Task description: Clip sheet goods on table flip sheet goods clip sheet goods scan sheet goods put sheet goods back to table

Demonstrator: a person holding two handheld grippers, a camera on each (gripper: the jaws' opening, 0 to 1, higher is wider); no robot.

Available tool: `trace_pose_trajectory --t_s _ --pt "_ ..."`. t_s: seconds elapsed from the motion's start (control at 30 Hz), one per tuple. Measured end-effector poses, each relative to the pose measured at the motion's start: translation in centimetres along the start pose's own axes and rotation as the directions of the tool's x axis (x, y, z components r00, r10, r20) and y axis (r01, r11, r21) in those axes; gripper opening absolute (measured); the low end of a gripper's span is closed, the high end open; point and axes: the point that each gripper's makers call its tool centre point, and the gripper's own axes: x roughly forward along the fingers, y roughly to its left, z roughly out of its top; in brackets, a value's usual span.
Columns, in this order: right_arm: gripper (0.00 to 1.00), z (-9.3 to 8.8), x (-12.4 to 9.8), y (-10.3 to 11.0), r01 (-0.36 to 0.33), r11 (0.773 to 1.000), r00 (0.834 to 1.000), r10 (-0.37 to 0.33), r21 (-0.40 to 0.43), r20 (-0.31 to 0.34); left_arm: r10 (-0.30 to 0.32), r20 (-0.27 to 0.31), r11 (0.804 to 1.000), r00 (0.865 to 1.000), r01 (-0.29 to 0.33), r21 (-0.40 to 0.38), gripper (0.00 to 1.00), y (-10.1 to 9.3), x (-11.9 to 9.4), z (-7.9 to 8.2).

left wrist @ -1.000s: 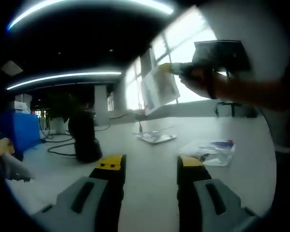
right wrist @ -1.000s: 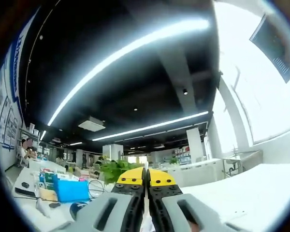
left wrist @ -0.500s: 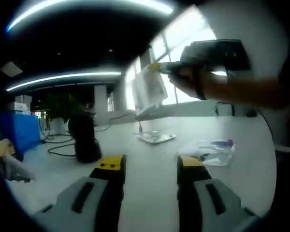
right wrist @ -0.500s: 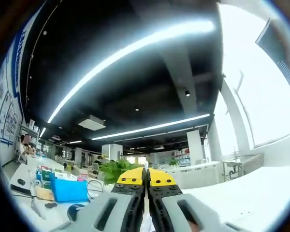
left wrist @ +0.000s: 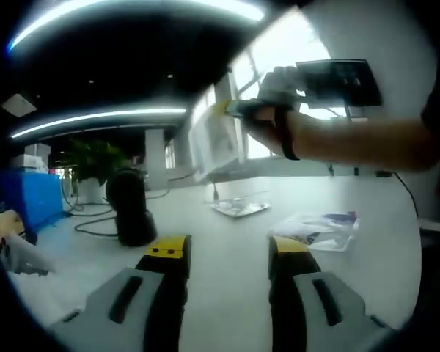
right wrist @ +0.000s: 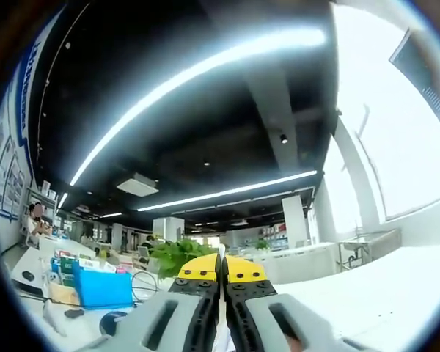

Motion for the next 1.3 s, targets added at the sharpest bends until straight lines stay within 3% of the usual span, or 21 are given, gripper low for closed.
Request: trace_pose_trajectory --t_s 0.17,0.47,0.9,1.3 --pt "0.00 -1.0 0.4 1.2 -0.015 1.000 1.000 0.014 -0.026 -0.016 -0.010 0.003 1.000 1.000 0.010 -0.001 0.35 -0.2 0.0 0.0" --pt "0.00 -1.3 1.1 2.4 -0.023 0.998 1.000 0.023 -0.053 -0.001 -0.013 0.003 1.000 1.000 0.013 -0.010 0.35 -0.2 0.0 0.0" --pt "0.00 -4.0 1.3 2.7 0.031 0.994 1.000 -0.032 -0.108 -0.001 -0.021 0.004 1.000 1.000 0.021 -0.006 0.34 -0.4 0.0 0.0" --pt "0.00 -5.3 1.8 3.8 0.021 0.987 1.000 -0.021 -0.160 0.001 -0.031 0.012 0.999 0.999 0.031 -0.010 0.34 -0.5 -0.1 0.1"
